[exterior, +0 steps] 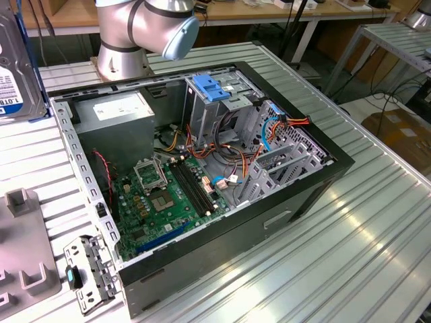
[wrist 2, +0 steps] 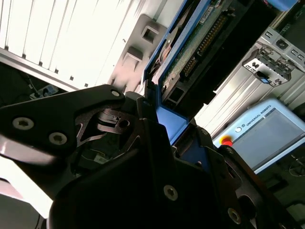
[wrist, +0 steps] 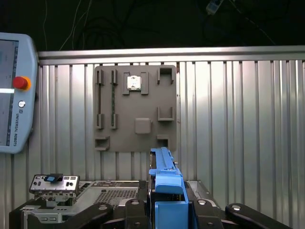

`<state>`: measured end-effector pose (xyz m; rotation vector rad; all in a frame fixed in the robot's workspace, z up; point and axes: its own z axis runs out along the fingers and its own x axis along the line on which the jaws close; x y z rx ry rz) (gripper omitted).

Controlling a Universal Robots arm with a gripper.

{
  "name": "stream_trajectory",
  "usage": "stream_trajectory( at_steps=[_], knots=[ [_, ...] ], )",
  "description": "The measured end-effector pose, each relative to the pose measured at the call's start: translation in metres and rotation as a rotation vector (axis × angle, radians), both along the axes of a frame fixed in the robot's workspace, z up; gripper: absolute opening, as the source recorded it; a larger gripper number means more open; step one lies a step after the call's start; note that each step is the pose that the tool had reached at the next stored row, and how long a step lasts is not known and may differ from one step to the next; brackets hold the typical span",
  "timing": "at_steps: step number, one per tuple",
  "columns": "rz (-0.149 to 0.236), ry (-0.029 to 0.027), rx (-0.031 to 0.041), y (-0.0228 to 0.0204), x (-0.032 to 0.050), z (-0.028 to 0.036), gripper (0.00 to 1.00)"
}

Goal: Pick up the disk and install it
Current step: 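Pick up the disk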

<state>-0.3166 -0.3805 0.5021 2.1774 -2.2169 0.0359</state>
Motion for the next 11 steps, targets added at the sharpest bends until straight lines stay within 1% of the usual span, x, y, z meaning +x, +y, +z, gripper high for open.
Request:
stream_trajectory(
  at_steps=[1,3,7,9,11],
  knots=[
    [0.0,0.0,0.0,0.0,0.0022,0.0,0.37],
    [0.0,0.0,0.0,0.0,0.0093,0.0,0.37],
    [0.0,0.0,0.0,0.0,0.016,0.0,0.37],
    [0.0,0.0001,0.0,0.0,0.0215,0.0,0.37],
    [0.0,0.0,0.0,0.0,0.0252,0.0,0.37]
  ],
)
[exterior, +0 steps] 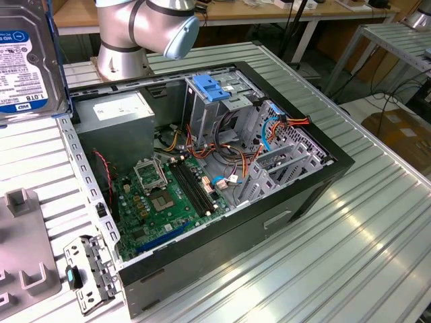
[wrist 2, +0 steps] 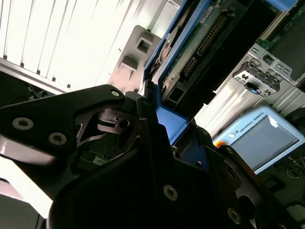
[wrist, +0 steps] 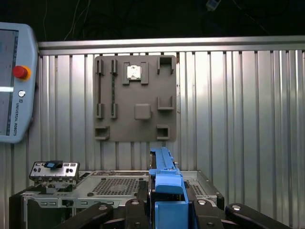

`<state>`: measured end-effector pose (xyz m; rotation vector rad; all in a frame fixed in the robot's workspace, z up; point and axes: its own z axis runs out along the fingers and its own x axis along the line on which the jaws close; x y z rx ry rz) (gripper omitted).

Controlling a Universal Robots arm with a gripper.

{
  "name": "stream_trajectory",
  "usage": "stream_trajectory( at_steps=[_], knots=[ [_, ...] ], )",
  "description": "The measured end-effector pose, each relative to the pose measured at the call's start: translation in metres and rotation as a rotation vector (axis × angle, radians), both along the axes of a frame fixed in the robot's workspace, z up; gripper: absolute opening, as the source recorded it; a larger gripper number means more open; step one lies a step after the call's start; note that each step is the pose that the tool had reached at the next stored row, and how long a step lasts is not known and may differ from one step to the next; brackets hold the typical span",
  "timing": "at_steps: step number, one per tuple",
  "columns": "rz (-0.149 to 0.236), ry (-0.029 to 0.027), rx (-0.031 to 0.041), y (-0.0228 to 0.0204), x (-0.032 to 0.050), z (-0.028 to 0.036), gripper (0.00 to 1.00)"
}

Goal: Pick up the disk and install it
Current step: 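Pick up the disk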

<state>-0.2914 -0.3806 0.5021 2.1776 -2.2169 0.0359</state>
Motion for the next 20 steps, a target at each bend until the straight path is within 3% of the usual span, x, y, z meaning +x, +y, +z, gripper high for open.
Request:
stream_trajectory(
  at_steps=[10,20],
  knots=[
    [0.0,0.0,0.0,-0.0003,0.0285,0.0,0.37],
    [0.0,0.0,0.0,-0.0007,0.0495,0.0,0.37]
  ],
)
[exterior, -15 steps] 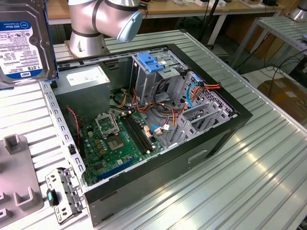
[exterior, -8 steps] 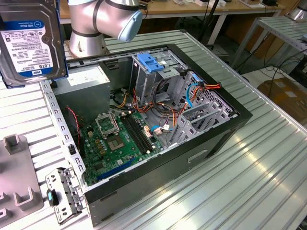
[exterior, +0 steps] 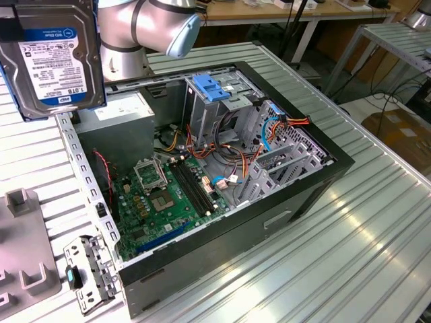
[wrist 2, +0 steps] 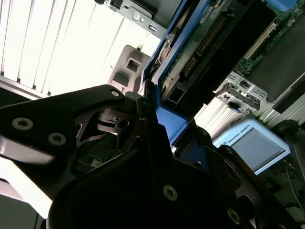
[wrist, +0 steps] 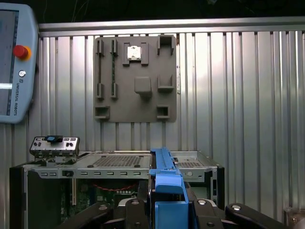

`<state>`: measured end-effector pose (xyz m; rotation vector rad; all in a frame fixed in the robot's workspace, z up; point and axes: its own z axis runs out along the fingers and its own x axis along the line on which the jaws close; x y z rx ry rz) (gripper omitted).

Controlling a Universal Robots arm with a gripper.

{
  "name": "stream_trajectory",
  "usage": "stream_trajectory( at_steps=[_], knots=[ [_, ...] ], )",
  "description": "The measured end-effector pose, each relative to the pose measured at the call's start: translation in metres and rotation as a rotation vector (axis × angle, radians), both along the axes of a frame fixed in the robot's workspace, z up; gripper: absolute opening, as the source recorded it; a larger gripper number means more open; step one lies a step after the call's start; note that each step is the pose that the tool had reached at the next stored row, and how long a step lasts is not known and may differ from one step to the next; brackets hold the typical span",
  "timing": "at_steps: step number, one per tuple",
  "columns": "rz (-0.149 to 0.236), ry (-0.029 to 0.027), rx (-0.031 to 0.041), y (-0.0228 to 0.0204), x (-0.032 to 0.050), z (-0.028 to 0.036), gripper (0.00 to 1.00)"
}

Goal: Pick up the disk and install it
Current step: 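Pick up the disk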

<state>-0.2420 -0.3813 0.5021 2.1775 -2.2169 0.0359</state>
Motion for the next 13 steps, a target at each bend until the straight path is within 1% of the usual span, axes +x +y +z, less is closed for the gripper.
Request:
stream_trajectory(
  at_steps=[5,12,13],
  knots=[
    [0.0,0.0,0.0,-0.0001,0.0103,0.0,0.37],
    [0.0,0.0,0.0,-0.0005,0.0314,-0.0001,0.37],
    [0.0,0.0001,-0.0001,-0.0008,0.0332,-0.0002,0.37]
  ],
)
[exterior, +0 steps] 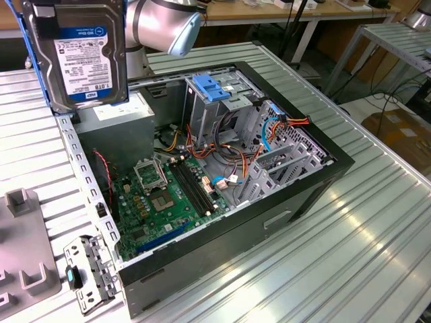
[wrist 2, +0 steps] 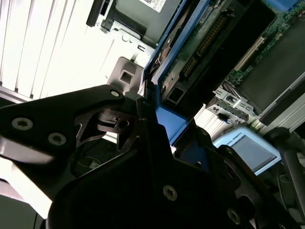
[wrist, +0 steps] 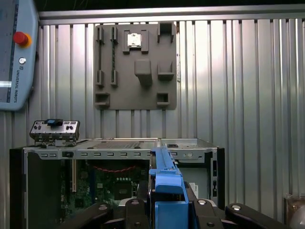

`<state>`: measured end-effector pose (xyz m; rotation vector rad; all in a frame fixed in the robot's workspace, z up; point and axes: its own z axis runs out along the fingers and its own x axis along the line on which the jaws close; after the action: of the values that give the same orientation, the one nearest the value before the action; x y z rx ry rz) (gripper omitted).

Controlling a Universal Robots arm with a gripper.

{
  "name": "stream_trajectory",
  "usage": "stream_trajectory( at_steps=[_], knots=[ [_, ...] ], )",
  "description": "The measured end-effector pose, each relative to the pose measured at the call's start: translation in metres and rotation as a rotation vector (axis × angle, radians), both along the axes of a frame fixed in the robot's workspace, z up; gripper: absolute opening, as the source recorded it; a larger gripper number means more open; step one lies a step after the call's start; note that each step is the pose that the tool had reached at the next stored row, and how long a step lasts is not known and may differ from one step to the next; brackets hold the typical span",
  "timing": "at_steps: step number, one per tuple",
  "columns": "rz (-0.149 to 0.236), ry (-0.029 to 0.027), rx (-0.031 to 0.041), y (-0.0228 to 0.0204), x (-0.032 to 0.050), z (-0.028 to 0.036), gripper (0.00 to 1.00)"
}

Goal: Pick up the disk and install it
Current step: 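Pick up the disk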

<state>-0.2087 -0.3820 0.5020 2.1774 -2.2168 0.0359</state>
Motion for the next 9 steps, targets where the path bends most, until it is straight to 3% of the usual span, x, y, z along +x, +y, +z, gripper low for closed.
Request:
stream_trajectory(
  at_steps=[9],
  knots=[
    [0.0,0.0,0.0,-0.0016,0.0242,-0.0004,0.37]
  ],
)
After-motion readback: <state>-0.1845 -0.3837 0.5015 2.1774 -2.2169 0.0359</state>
